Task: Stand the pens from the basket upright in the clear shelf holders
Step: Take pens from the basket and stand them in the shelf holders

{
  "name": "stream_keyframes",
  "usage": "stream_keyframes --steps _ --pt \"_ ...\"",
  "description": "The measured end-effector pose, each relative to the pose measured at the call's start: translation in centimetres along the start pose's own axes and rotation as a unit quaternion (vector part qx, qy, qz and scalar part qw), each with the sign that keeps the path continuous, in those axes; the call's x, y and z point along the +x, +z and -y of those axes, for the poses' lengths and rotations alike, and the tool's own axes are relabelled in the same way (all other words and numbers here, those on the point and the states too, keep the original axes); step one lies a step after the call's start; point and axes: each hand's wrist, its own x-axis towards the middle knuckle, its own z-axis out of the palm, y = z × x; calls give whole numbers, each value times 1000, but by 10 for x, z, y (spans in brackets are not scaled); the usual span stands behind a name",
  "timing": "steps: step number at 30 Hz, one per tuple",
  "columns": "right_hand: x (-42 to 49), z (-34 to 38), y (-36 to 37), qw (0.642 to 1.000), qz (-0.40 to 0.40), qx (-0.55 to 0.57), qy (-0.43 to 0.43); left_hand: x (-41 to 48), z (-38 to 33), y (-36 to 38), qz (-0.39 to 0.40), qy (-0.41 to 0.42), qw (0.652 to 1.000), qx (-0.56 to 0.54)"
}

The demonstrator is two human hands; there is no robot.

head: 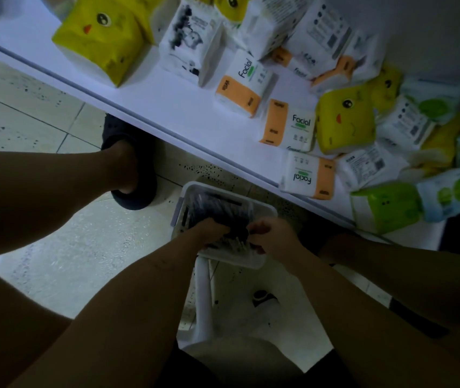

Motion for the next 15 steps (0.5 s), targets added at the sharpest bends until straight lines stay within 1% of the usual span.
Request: stream_keyframes --steps 1,2,4,6,11,13,15 --pt "2 3 1 1000 -2 -6 -7 -1 2 4 10 7 1000 -17" --pt "3 5 2 1000 -5 -9 -13 -1 4 7 3 15 1000 -26" --pt "5 7 4 1000 -10 -8 -17 0 8 10 -49 6 999 -14" --pt "5 5 5 1000 -13 -1 -15 -1 10 8 -83 -7 996 24" --pt "-1 -1 1 999 -15 -9 -31 -19 4 0 -139 37 982 123" --pt "-5 -1 0 999 -22 -7 -32 -27 0 -3 -140 47 982 115" --pt "-13 1 -1 998 -42 -6 -44 -40 -8 -4 -103 56 990 76"
